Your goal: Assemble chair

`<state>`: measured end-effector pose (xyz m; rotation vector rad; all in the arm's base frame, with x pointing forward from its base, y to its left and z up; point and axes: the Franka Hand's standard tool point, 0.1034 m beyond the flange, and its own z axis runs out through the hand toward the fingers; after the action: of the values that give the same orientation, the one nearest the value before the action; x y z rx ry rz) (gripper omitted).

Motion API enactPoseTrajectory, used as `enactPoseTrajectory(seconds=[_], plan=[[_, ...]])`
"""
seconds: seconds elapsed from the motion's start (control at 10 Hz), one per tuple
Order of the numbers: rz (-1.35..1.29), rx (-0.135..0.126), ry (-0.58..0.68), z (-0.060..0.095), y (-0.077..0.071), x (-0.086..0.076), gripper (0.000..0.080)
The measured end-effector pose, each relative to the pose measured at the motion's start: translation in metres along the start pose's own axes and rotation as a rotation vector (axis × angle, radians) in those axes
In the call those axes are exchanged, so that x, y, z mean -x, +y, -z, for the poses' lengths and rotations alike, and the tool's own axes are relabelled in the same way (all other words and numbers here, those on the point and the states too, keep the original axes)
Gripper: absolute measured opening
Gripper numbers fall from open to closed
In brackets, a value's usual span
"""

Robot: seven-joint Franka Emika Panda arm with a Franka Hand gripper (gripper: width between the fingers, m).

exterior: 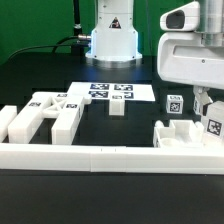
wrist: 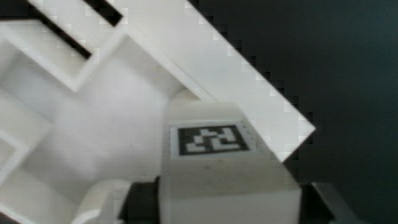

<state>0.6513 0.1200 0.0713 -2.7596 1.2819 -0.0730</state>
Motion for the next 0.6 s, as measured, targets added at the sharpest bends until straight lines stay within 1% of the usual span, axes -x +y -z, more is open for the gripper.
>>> enactPoseTrajectory(seconds=[0.2, 0.3, 0.4, 0.6], plan=[[-0.267, 0.000, 0.001, 0.0003, 0.0010, -0.0016, 0.0293], [-0.430, 0.005, 0.000, 0.0001, 0.0012, -0.0002, 0.0293], [-0.585, 0.001, -0.003, -0.0005, 0.0007, 0.0013, 0.0293], [-0.800, -0.028, -0.006, -0.0012, 0.0013, 0.0009, 0.0293]])
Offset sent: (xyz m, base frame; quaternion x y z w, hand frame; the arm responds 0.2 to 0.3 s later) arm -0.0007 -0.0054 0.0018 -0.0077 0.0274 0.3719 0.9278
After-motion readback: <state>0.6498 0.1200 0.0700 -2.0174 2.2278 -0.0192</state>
